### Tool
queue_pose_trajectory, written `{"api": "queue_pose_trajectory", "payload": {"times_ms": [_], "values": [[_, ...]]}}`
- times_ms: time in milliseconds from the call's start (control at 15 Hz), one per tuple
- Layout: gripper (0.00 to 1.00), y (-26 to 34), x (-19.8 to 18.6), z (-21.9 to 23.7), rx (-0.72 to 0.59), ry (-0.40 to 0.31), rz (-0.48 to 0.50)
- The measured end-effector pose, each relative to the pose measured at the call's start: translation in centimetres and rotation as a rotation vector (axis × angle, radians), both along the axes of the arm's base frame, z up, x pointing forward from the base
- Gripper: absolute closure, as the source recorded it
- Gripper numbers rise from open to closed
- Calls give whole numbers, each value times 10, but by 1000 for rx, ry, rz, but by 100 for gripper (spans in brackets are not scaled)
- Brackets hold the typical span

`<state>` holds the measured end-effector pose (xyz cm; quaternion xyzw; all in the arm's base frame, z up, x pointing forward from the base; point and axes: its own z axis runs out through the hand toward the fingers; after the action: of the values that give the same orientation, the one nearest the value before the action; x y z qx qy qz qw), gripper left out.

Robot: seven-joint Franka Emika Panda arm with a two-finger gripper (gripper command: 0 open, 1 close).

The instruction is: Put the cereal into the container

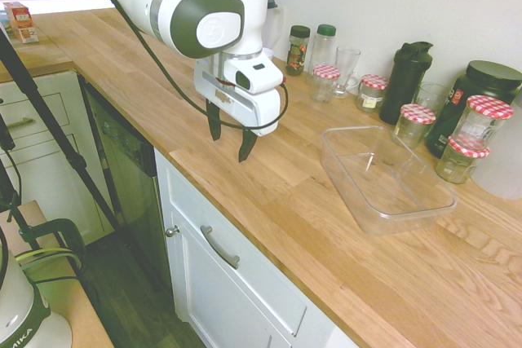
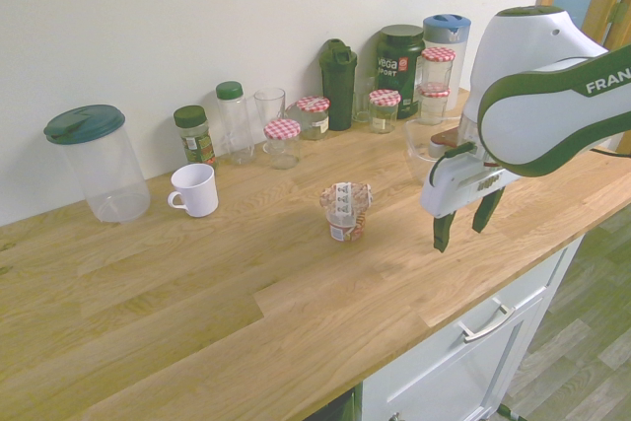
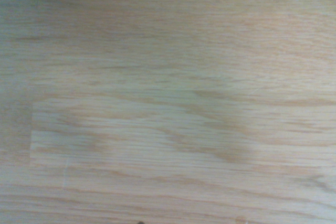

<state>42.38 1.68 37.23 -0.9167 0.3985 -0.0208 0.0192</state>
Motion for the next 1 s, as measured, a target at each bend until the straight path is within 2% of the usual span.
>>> {"api": "queue_pose_trajectory", "payload": {"times_ms": [200,467,733,1000], "values": [[0,1,2,2,0,-2,-6],[0,34,19,12,-6,-95,26],[0,80,48,-6,11,-177,52],[0,87,91,-24,25,-280,40]]}}
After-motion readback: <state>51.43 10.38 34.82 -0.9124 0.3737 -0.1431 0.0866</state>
